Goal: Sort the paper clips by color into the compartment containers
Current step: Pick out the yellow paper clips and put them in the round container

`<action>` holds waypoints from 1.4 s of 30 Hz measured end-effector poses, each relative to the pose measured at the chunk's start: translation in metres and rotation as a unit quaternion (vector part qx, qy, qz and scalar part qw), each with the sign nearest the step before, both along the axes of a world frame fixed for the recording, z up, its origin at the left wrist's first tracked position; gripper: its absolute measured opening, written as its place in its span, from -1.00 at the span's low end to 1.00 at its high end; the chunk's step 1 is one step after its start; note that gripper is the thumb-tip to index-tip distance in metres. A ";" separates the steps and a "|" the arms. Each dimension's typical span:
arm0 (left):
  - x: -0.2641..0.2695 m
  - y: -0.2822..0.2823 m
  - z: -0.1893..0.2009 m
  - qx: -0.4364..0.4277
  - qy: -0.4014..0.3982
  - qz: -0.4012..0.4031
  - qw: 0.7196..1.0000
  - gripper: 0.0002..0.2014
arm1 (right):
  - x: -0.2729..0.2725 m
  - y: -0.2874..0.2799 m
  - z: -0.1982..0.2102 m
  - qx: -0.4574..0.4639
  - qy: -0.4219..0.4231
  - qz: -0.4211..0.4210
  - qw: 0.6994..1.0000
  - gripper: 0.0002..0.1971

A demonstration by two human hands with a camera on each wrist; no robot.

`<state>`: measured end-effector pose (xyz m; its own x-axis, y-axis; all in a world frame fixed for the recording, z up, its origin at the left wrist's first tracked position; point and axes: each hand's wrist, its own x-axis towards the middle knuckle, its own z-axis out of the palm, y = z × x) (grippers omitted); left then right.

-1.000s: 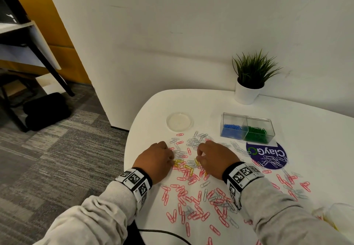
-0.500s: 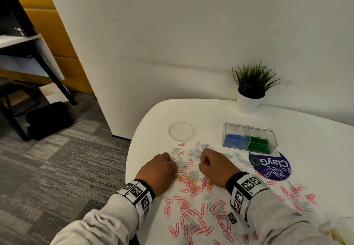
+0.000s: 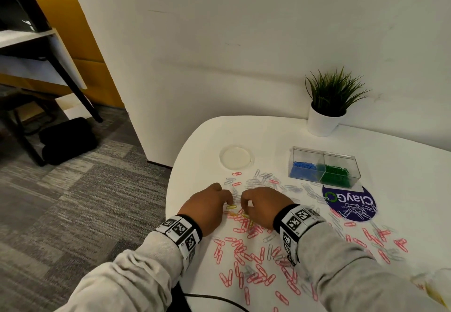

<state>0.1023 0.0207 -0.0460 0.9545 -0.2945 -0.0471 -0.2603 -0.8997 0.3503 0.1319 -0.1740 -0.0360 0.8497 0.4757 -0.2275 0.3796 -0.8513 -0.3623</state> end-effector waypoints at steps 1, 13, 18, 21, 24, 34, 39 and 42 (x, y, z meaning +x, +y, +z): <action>0.000 0.000 -0.001 0.002 0.001 -0.006 1.000 -0.68 | 0.000 -0.002 0.000 -0.004 -0.009 -0.004 1.000 -0.90; 0.002 0.001 -0.003 0.067 -0.026 0.017 0.997 -0.73 | -0.009 0.001 0.004 -0.018 -0.021 0.005 1.000 -0.88; 0.000 -0.001 -0.001 0.062 -0.010 0.027 0.998 -0.81 | -0.009 0.004 0.002 -0.025 0.001 -0.020 1.000 -0.91; -0.001 -0.001 -0.001 0.053 -0.002 0.034 0.998 -0.84 | -0.008 0.001 0.002 -0.029 0.007 -0.036 0.999 -0.93; -0.002 -0.001 0.000 0.060 -0.001 0.034 0.998 -0.83 | -0.010 -0.001 0.004 -0.032 -0.002 -0.048 0.998 -0.87; 0.001 0.000 -0.002 0.061 -0.013 0.033 0.998 -0.81 | -0.012 0.007 0.002 -0.045 0.034 -0.072 0.996 -0.82; 0.000 0.001 -0.005 0.045 -0.003 0.042 0.998 -0.86 | -0.022 -0.002 0.025 0.012 0.045 -0.091 0.995 -0.83; 0.001 0.003 -0.005 0.039 0.007 0.052 0.998 -0.86 | -0.034 -0.030 0.059 0.123 0.020 -0.135 0.983 -0.92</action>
<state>0.1030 0.0233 -0.0511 0.9787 -0.1893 -0.0795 -0.1602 -0.9463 0.2808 0.0979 -0.2037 0.0228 0.9456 0.2778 -0.1692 0.1327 -0.8044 -0.5791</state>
